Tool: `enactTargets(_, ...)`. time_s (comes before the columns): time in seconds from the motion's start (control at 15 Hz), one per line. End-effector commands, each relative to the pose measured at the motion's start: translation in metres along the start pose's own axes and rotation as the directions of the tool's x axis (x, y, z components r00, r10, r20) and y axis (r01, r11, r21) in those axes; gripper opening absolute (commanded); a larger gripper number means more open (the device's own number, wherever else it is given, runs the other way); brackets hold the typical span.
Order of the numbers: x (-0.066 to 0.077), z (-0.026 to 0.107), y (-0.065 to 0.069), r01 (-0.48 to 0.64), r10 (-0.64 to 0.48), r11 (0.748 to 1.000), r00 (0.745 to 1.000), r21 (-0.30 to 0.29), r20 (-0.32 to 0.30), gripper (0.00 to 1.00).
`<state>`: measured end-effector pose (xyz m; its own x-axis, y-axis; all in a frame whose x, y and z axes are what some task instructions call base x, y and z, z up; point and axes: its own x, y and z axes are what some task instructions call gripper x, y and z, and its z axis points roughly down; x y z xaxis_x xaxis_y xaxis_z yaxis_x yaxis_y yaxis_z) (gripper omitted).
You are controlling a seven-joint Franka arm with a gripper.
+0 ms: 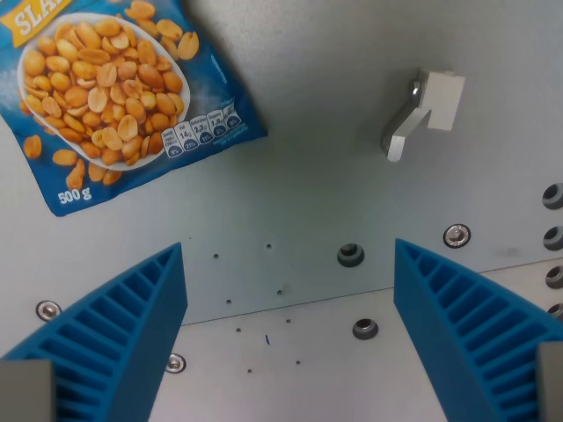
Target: Rotate around base negative z
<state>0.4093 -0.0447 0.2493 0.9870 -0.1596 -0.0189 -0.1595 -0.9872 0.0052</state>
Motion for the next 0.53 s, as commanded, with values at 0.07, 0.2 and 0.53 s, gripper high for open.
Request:
enactTargets(0.07,0.0004,-0.0022,0.0000,-0.014,0.014,1.000,1.000,0.001,-0.006,1.00)
enactTargets(0.2,0.0004,-0.0022,0.0000,-0.041,0.041,0.999,0.999,0.001,-0.005,1.00)
enactTargets(0.53,0.0004,-0.0022,0.0000,-0.107,0.107,0.994,0.994,0.003,-0.005,1.00)
